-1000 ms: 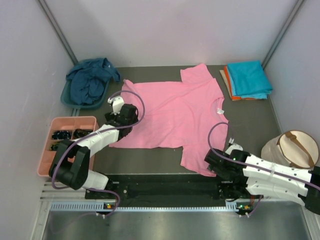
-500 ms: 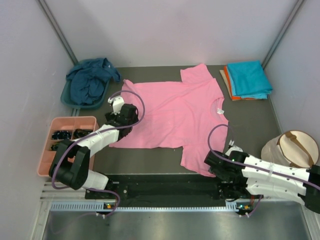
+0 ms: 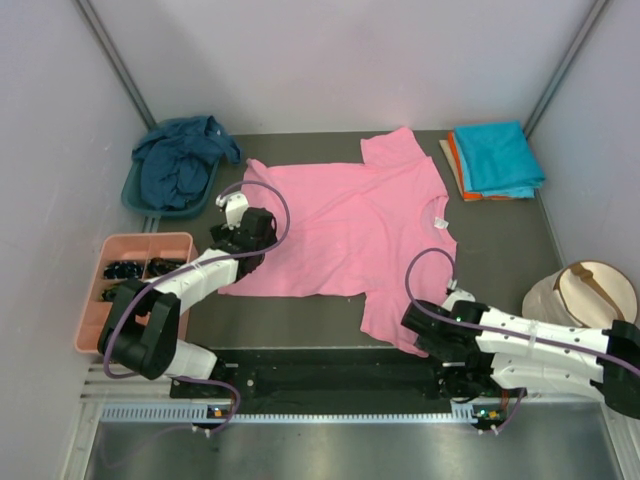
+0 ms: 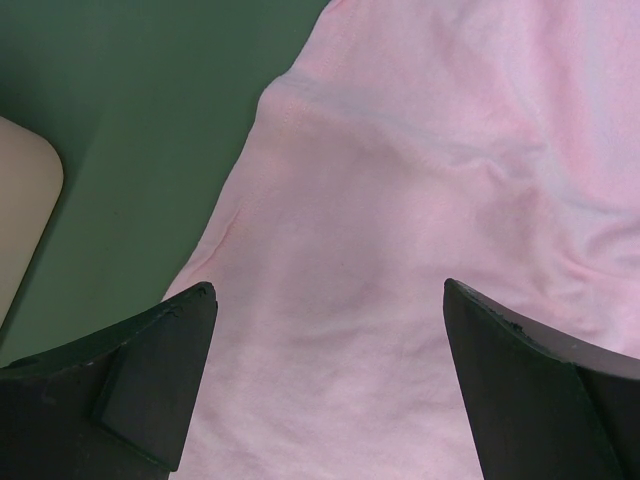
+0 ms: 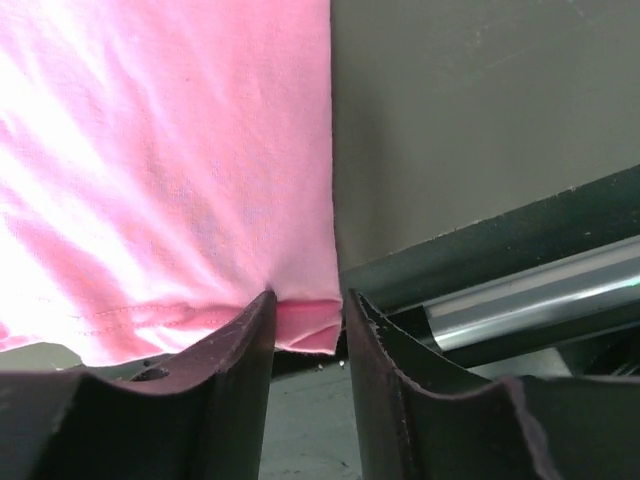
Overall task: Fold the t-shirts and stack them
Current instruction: Grap the side of the flattened tshirt closest away from the robot with both arms
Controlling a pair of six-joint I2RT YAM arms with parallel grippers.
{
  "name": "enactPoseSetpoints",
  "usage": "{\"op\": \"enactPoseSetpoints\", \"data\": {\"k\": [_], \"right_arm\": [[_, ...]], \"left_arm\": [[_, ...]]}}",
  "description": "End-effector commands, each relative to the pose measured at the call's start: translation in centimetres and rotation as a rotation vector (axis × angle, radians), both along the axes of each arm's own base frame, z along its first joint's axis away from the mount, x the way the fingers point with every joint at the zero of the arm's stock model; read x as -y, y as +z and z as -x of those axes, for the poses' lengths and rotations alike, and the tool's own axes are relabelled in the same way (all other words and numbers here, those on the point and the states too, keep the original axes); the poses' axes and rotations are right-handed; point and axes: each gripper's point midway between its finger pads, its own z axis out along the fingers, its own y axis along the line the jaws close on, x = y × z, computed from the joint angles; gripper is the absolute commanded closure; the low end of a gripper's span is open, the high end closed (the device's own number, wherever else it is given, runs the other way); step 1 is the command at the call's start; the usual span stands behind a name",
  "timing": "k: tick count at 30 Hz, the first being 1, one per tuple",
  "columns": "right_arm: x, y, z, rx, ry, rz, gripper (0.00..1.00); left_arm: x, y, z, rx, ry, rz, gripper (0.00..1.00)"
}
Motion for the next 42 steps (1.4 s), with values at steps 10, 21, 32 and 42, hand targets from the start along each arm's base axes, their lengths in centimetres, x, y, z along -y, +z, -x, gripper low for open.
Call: {"op": "enactPoseSetpoints", "data": {"k": [10, 21, 32, 42], "right_arm": [[-1.1, -0.3, 0.2, -0.007, 0.028, -0.036, 1.0], [0.7, 1.0, 0.3, 0.019, -0.003, -0.004, 0.82], [1.2, -0.6, 0.8, 0.003, 0.009, -0.008, 0.65], [0.9, -2.2, 1.1, -0.015, 0.019, -0.018, 0.64]], "left_arm": [[0.1, 0.5, -0.4, 0.041, 0.008, 0.026, 0.01], [0.2, 0.3, -0.5, 0.036, 0.006, 0.028, 0.01], [0.3, 0.4, -0.7, 0.034, 0.004, 0.027, 0.01], [0.4, 0.4, -0.7, 0.029, 0.002, 0.028, 0.01]]}}
